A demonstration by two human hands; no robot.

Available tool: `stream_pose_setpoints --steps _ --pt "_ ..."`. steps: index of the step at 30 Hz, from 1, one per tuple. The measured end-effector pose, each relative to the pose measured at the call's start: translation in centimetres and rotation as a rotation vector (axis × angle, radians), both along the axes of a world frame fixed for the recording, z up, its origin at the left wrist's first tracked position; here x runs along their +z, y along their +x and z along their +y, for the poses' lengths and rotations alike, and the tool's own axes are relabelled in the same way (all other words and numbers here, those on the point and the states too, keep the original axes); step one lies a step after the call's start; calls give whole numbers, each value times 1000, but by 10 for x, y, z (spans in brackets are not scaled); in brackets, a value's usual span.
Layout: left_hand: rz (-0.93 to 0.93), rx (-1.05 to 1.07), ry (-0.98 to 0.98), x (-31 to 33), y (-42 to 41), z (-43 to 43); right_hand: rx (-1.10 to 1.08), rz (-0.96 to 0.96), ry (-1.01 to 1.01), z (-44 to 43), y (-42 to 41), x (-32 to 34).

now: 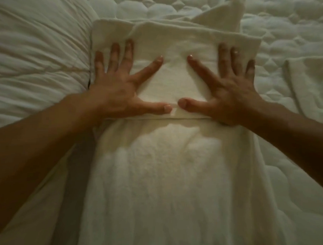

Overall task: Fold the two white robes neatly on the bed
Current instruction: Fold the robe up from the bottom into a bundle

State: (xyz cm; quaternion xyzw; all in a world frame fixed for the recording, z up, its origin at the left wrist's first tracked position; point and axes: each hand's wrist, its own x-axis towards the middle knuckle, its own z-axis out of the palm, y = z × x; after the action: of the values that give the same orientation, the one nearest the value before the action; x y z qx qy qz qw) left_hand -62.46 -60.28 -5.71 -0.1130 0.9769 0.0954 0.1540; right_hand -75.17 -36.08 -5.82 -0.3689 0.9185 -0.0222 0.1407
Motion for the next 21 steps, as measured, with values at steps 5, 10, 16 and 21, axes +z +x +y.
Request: stream_pose_setpoints --steps 5,10,16,21 --pt "5 34 -51 1 -1 6 -19 8 -1 -4 -3 -2" --pt "-112 77 -73 17 -8 10 -87 23 103 -14 3 15" --pt "160 244 133 34 73 59 -360 -143 -169 38 68 38" --pt "278 798 613 34 276 142 -802 -406 -472 177 217 57"
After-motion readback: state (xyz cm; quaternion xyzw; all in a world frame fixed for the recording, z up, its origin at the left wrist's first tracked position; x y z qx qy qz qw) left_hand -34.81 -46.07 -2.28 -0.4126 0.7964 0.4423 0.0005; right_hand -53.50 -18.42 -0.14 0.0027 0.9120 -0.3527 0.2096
